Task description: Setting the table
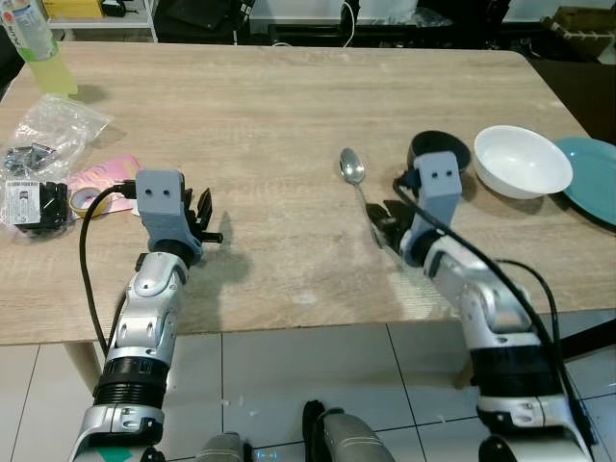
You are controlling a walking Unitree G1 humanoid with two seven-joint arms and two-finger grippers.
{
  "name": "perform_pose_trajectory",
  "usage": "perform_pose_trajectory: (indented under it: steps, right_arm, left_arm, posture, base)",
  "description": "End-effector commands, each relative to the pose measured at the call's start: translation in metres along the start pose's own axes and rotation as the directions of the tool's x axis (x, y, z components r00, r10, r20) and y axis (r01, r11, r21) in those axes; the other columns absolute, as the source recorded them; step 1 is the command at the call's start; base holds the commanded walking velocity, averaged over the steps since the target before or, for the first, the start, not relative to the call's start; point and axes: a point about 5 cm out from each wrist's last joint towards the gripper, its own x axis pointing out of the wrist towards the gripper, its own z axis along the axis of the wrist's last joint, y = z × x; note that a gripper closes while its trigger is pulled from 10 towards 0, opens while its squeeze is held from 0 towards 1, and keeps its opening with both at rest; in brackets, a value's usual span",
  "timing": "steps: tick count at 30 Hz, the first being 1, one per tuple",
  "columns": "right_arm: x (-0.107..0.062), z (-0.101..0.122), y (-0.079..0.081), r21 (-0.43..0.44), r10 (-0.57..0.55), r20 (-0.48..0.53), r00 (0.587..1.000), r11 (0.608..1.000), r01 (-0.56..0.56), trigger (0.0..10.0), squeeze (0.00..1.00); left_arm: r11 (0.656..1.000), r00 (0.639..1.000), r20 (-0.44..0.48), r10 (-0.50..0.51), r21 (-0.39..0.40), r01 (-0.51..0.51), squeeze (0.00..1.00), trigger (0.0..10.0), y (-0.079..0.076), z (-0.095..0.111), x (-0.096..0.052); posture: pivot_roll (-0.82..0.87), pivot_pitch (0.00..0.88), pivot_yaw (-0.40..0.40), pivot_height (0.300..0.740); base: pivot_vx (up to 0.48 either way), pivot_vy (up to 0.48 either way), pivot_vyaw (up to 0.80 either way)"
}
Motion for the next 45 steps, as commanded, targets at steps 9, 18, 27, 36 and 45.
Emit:
perform_pose_trajectory:
  steps: [9, 18, 27, 36, 45]
  right_arm:
    - [0.032, -0.004, 0.002, -0.078, -0.032, -0.17, 0.985, 0.997, 0.019, 10.0, 1.0]
    - [0.057, -0.003, 0.011, -0.078, -0.028, -0.2, 0.979, 0.997, 0.013, 10.0, 0.33]
    - [0.071, 0.0, 0.012, -0.019, -0.06, -0.198, 0.978, 0.998, 0.057, 10.0, 0.0]
    - [0.074, 0.0, 0.011, 0.0, -0.082, -0.197, 0.977, 0.996, 0.084, 10.0, 0.0]
    - [0.075, -0.007, 0.014, 0.053, -0.071, -0.234, 0.97, 0.995, 0.086, 10.0, 0.0]
  left_arm:
    - [0.996, 0.994, -0.06, -0.088, 0.011, 0.089, 0.0, 10.0, -0.004, -0.006, 0.002]
    - [0.994, 0.993, -0.049, -0.107, 0.026, 0.108, 0.0, 10.0, -0.006, -0.003, 0.003]
    - [0.972, 0.975, -0.03, -0.219, 0.079, 0.22, 0.0, 10.0, -0.013, 0.003, -0.003]
    - [0.961, 0.965, -0.03, -0.261, 0.089, 0.263, 0.0, 10.0, -0.018, 0.003, -0.005]
    - [0.945, 0.951, -0.043, -0.306, 0.107, 0.309, 0.0, 10.0, -0.023, 0.005, -0.008]
  posture:
    - [0.04, 0.084, -0.031, 0.74]
    - [0.05, 0.103, -0.041, 0.74]
    - [0.06, 0.123, -0.057, 0.74]
    - [0.06, 0.131, -0.062, 0.74]
    - [0.06, 0.136, -0.064, 0.74]
  base:
    - [0.0, 0.0, 0.0]
    - [0.0, 0.0, 0.0]
    - [0.0, 0.0, 0.0]
    - [0.0, 0.0, 0.0]
    - [0.0, 0.0, 0.0]
